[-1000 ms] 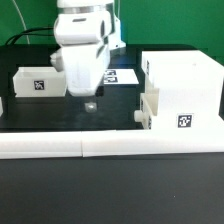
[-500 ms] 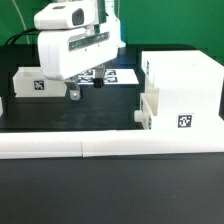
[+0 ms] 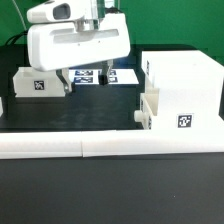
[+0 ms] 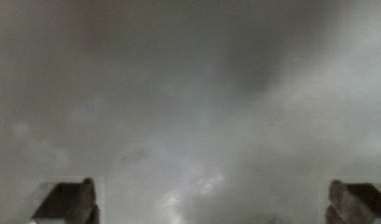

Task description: Assemble drawer

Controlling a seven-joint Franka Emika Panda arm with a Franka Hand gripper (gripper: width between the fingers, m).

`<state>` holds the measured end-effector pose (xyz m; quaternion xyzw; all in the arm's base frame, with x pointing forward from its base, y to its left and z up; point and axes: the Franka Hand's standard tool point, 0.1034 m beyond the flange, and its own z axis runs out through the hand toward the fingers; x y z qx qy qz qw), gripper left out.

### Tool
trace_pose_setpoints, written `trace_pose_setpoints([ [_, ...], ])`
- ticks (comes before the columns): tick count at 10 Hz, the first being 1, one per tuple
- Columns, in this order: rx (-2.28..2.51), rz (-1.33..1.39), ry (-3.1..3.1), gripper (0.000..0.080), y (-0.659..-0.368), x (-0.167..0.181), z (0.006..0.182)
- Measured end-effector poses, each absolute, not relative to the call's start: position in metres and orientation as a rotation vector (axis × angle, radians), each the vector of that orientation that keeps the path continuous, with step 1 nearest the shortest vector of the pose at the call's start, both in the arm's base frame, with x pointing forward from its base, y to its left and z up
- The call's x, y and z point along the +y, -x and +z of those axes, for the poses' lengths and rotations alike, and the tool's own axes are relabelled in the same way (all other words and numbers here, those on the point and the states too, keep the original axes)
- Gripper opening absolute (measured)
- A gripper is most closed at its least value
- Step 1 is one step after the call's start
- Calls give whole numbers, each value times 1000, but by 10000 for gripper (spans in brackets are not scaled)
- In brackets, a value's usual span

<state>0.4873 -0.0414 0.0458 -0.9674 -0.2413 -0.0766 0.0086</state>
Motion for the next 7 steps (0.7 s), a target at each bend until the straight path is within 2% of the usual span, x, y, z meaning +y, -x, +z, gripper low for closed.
trace_pose_setpoints([
  [3, -391, -246, 3078, 648, -471, -47, 62],
  [7, -269, -234, 3082, 648, -470, -44, 60],
])
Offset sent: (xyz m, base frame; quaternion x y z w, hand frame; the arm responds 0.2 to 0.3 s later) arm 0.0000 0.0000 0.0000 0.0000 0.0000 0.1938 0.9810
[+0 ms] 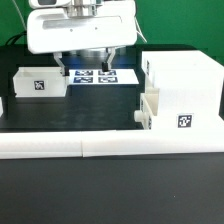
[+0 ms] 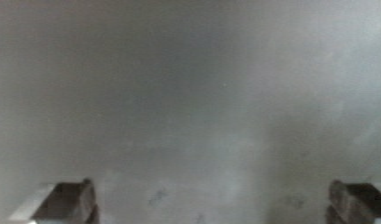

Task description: Assemble drawer

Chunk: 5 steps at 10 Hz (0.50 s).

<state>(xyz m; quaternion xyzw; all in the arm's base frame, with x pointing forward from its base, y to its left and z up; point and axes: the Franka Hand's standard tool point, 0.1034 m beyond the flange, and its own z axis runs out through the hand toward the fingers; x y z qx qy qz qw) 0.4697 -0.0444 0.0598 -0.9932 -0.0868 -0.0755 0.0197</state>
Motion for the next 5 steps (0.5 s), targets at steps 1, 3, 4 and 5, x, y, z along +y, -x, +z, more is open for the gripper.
trace_pose_setpoints([
  [1, -228, -189, 3087, 648, -460, -43, 60],
  [3, -189, -89, 3091, 648, -438, -57, 64],
  [4, -169, -63, 3092, 648, -431, -64, 65],
  [5, -184, -59, 3096, 648, -425, -73, 66],
])
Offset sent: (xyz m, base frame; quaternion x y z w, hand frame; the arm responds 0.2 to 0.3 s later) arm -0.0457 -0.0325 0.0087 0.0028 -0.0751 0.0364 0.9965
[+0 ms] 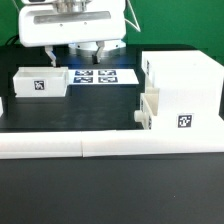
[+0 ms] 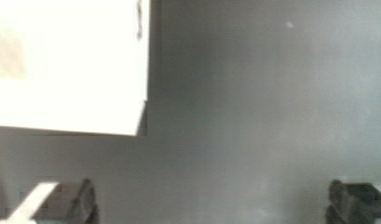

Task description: Assemble drawer

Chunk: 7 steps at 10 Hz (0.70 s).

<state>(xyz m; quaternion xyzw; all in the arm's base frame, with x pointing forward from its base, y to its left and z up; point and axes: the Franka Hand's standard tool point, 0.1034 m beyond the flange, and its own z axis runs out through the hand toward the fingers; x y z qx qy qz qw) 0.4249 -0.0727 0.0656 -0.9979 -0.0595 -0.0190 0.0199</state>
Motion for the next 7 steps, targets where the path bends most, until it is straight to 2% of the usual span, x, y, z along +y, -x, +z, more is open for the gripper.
trace_pose_setpoints([
  [7, -162, -46, 3097, 648, -420, -73, 63],
])
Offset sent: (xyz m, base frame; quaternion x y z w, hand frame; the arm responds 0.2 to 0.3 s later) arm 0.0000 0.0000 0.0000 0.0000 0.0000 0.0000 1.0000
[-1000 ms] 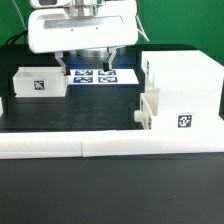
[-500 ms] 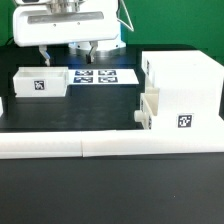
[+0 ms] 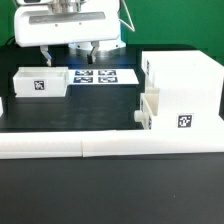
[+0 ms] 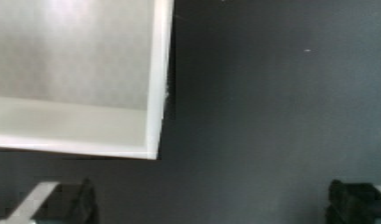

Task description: Assemble drawer

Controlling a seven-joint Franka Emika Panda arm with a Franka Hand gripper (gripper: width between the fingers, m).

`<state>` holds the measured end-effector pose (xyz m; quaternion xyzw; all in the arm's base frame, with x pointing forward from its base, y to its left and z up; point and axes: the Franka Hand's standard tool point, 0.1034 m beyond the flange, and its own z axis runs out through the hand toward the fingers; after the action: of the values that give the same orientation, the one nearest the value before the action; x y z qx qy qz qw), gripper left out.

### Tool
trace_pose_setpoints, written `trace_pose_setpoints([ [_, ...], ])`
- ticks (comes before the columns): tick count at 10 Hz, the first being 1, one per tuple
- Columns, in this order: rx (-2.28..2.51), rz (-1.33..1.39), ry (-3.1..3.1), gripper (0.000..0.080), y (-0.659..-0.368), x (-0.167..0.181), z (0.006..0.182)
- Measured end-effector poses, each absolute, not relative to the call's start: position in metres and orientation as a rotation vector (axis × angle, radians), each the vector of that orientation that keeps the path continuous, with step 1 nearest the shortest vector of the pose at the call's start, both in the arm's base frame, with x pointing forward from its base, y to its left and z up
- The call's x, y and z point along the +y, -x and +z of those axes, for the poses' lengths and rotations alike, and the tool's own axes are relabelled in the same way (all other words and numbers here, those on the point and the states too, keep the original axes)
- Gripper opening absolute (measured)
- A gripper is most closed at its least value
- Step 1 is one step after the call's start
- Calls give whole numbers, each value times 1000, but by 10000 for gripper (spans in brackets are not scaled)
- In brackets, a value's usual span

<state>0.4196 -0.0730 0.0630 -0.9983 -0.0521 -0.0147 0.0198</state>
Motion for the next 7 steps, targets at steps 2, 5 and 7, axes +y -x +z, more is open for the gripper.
trace_pose_setpoints([
  [2, -66, 8, 3099, 648, -396, -66, 54],
  [5, -59, 8, 3113, 648, -367, -71, 35],
  [7, -75, -4, 3120, 648, -363, -75, 26],
])
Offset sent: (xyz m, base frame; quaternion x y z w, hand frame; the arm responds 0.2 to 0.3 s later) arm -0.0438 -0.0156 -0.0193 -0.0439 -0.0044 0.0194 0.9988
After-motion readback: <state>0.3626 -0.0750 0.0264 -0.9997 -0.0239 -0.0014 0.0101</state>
